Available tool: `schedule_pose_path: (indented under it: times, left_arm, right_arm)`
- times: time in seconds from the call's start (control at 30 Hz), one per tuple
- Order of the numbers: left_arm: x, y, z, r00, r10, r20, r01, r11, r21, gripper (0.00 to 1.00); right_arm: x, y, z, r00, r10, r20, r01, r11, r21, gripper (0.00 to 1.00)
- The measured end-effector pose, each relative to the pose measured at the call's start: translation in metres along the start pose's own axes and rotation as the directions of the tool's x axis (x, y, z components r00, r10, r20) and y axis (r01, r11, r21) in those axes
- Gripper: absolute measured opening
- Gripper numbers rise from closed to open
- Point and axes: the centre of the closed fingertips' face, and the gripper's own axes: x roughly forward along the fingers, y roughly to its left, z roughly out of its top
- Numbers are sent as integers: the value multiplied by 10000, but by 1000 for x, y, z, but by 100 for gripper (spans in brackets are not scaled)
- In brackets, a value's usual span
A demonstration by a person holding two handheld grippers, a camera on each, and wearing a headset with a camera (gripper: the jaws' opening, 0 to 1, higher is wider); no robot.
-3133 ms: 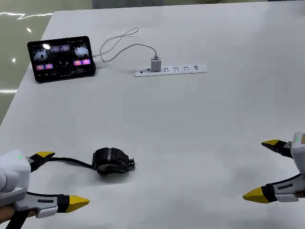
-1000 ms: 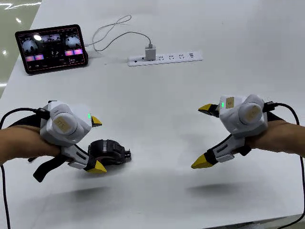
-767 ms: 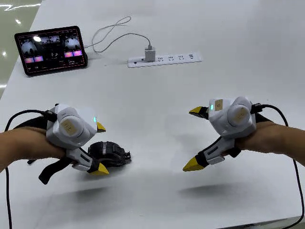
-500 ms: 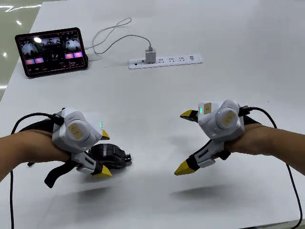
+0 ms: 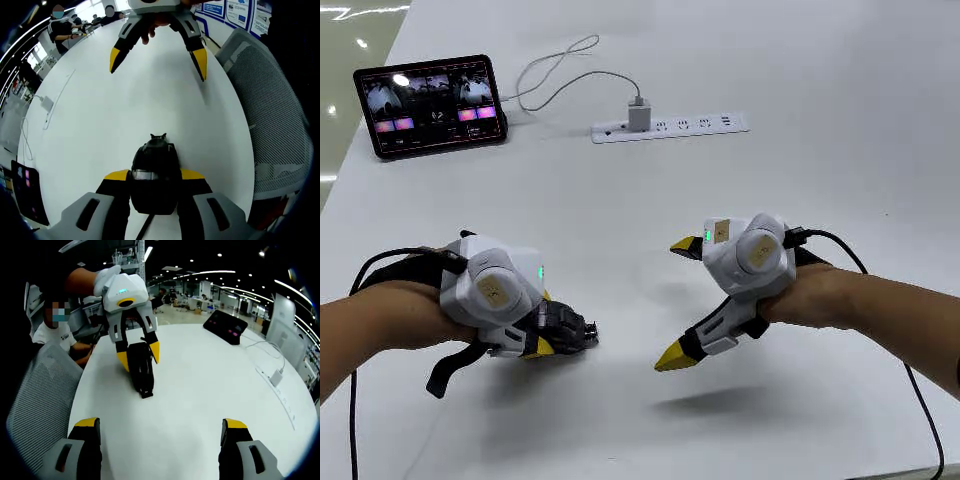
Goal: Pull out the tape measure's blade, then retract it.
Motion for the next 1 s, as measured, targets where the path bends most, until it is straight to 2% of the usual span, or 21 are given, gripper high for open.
schedule_pose_path:
  times: [0.17,0.3,0.57,0.87,1.0]
  left_arm:
    - [1,0,0,10000,-34,17,34,9999,-168,30]
    - [1,0,0,10000,60,-46,-61,9999,-154,30]
    - [1,-2,0,10000,-61,-79,61,10000,-48,30]
    - [1,-3,0,10000,-88,-35,87,9999,-105,30]
    - [1,-3,0,9999,-104,-68,103,9998,-181,30]
  right_arm:
    - [8,2,3,9999,102,-56,-102,9999,-118,99]
    - [18,4,8,9998,216,-29,-217,9994,-256,99]
    - [40,7,16,9987,506,-79,-509,9977,-443,99]
    - [59,11,17,9972,704,-252,-712,9970,-312,99]
    - [66,13,18,9963,802,-311,-821,9944,-658,99]
